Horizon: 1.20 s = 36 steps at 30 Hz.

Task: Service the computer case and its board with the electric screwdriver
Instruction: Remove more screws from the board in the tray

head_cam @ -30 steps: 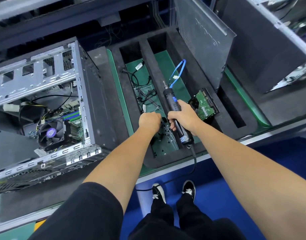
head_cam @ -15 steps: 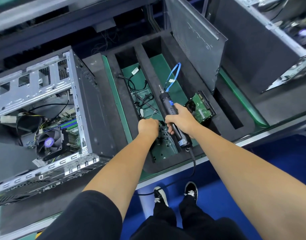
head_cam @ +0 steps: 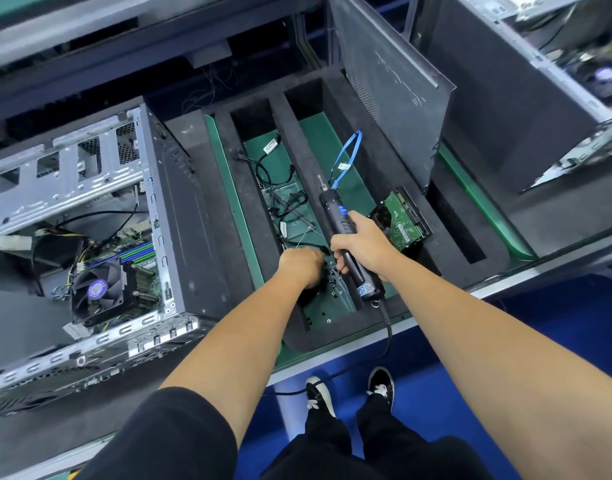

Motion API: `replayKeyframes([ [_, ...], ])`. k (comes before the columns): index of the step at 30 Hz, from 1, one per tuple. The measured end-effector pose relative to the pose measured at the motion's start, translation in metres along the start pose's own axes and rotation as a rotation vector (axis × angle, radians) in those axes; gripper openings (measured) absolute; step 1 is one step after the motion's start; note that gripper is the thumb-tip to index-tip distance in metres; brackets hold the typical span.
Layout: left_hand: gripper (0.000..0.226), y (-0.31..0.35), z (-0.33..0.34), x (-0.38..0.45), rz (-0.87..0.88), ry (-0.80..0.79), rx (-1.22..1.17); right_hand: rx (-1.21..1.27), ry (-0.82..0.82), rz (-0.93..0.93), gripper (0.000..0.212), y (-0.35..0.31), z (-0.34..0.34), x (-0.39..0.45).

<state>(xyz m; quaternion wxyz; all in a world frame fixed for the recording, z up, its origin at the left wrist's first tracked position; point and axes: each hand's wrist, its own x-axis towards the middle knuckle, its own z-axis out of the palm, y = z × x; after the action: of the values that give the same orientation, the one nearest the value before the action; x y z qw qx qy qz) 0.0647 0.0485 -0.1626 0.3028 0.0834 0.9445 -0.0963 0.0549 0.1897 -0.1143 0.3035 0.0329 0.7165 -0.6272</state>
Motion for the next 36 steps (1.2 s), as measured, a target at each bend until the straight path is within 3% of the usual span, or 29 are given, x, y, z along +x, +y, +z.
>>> replayKeyframes([
  [7, 0.021, -0.006, -0.011, 0.001, -0.052, 0.072, -0.223, 0.010, 0.003, 0.004, 0.032, 0.001, 0.000, 0.001],
  [19, 0.028, 0.003, -0.006, -0.017, 0.115, 0.104, -0.196, 0.016, -0.013, -0.005, 0.027, 0.000, 0.000, 0.000],
  [24, 0.030, 0.018, 0.003, -0.014, 0.039, 0.058, -0.274, 0.007, -0.002, 0.002, 0.031, 0.000, 0.001, 0.001],
  [28, 0.029, 0.027, 0.008, -0.014, -0.017, 0.108, -0.394, 0.002, 0.001, -0.002, 0.034, 0.001, 0.000, 0.001],
  [36, 0.035, 0.030, 0.014, -0.018, 0.054, 0.091, -0.299, 0.002, 0.012, -0.007, 0.034, 0.005, 0.001, 0.003],
])
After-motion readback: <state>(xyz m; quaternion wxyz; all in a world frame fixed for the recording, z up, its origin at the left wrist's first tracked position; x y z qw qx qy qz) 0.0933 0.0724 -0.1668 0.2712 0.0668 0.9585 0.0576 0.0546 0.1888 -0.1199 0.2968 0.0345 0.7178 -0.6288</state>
